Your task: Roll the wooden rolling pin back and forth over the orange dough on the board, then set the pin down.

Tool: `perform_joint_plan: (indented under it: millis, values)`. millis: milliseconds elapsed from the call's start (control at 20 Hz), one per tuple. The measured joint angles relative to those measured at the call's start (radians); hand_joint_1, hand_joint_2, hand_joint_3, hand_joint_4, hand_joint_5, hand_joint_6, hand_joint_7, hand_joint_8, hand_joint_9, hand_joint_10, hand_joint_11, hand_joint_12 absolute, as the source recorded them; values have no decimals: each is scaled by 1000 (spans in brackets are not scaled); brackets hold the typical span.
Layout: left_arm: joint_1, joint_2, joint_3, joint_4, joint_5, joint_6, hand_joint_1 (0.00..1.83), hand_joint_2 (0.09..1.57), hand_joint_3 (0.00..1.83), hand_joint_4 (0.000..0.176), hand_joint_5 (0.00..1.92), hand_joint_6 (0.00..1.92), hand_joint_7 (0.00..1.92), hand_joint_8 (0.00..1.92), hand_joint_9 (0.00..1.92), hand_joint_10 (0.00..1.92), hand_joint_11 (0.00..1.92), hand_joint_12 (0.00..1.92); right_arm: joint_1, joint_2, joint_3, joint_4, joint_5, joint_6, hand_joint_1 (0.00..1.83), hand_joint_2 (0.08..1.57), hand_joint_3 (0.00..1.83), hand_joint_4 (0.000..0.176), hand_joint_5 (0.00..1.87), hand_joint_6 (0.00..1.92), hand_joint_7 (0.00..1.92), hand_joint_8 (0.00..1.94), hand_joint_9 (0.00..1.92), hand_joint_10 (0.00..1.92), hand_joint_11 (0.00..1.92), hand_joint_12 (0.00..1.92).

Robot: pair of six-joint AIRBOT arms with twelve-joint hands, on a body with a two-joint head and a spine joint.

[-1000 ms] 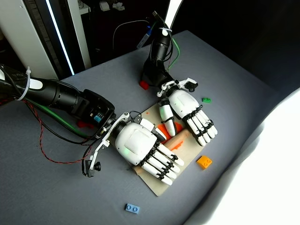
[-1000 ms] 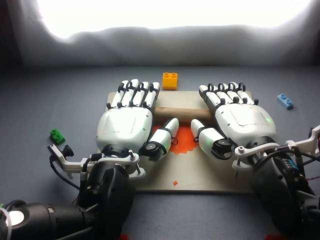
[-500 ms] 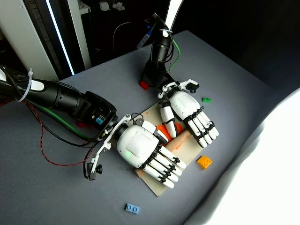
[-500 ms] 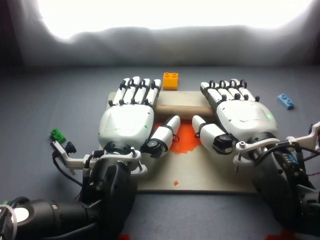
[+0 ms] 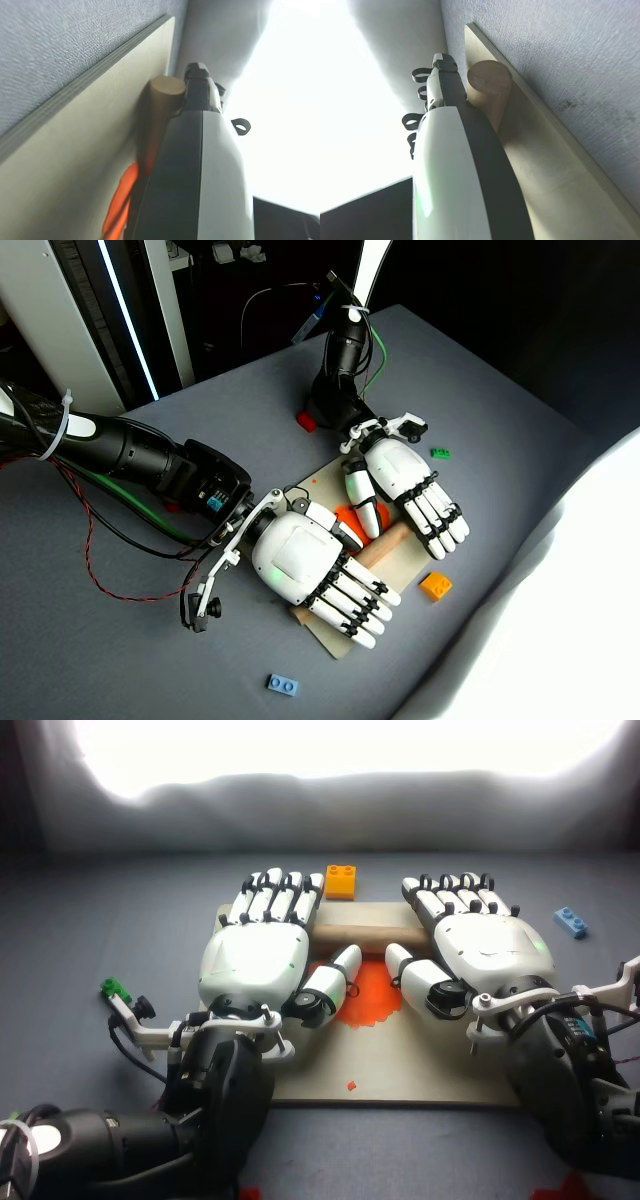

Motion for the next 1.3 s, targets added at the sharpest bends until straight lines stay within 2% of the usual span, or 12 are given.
perform_joint_plan:
  millis: [50,100,250,650,750,950,1050,1100,1250,1300]
  values:
    - [0,0,2,1,0,0,0,1526,0,0,83,11,77,8,28,4,0,67,0,-1,2,0,-1,0,0,1571,68,0,136,21,136,18,72,20,19,10]
    - [-2,-4,11,5,3,-1,0,1527,0,0,118,19,117,12,65,14,0,97,0,-4,12,-2,-5,1,0,1571,72,0,164,5,173,3,109,9,0,167]
    - [-3,-7,17,7,8,-1,0,1524,0,0,128,12,133,5,77,11,0,110,0,-8,20,-4,-6,3,0,1571,65,0,176,8,188,7,117,10,0,178]
    - [-17,-21,40,-1,22,0,0,1525,0,0,187,16,204,10,140,18,0,226,5,-11,37,-3,-8,9,0,1571,75,0,237,18,267,7,187,21,0,376]
    - [-18,-22,41,0,24,0,0,1524,0,0,177,8,196,2,136,11,0,202,7,-11,40,0,-10,11,0,1571,78,0,272,19,304,6,223,22,0,499]
    - [-23,-22,48,2,35,-2,0,1525,0,0,179,5,201,2,143,9,0,225,10,-14,48,-1,-11,16,0,1571,76,0,269,12,281,1,202,7,0,401]
    - [-23,-22,48,3,35,-9,0,1528,1,0,182,6,207,4,149,11,0,227,11,-14,48,5,-13,18,0,1571,72,0,282,15,293,4,216,12,0,452]
    - [-23,-22,48,4,35,-16,0,1532,2,0,187,6,211,3,153,10,0,246,11,-14,49,5,-13,18,0,1571,73,0,296,16,311,6,235,15,0,559]
    - [-23,-22,50,8,37,-27,0,1526,0,0,167,0,191,0,134,0,0,180,11,-14,50,3,-13,19,0,1571,64,0,281,6,293,1,230,9,0,502]
    - [-23,-21,50,9,37,-29,0,1528,0,0,176,4,199,2,140,2,0,195,11,-14,50,4,-13,19,0,1571,66,0,285,7,303,4,243,12,0,543]
